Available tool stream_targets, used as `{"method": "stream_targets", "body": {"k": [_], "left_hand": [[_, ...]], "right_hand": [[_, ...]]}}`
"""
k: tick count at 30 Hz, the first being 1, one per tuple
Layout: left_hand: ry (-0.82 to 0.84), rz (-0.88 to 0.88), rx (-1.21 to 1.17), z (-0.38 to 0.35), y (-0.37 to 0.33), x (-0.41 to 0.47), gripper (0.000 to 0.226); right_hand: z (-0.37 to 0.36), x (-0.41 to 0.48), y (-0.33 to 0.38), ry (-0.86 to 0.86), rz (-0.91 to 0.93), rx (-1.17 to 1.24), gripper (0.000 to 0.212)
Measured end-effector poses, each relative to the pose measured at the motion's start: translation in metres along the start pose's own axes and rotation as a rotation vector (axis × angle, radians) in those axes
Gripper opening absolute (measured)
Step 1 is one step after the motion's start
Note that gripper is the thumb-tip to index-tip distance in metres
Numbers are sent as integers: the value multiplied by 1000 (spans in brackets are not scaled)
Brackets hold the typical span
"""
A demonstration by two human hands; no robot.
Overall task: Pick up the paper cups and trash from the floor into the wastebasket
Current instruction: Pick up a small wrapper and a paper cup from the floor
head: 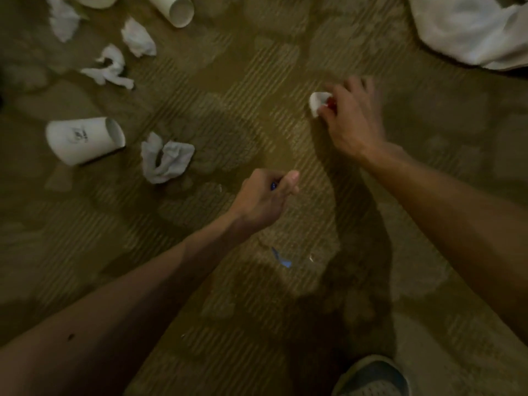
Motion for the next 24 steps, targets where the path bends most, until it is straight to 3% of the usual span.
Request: {"method": "stream_targets", "body": {"k": [7, 12, 16, 20, 24], "left_hand": [[-97, -6, -112, 24, 30, -12, 50], [-157, 13, 36, 44, 45, -26, 53], [-423, 48, 266, 78, 51, -31, 63], [-726, -38, 294, 120, 57, -21, 51], [-782, -33, 559, 139, 61, 0, 44]], "right_hand": [[-30, -14, 0, -44, -66, 62, 29], [-26, -10, 14, -84, -144, 185, 30], [-38, -28, 48, 78, -197, 358, 29], [-53, -46, 82, 102, -223, 422, 31], [-56, -52, 101, 152, -268, 545, 35]]}}
Point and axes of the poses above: each hand's wrist, its own x-axis towards the middle knuckle, its own z-axis out of the back of the hand, y = z × x, the point moved 1 cm from there along x, towards the middle knuckle, and after that the axes turned 4 degrees about -y, right-handed, at the moved point
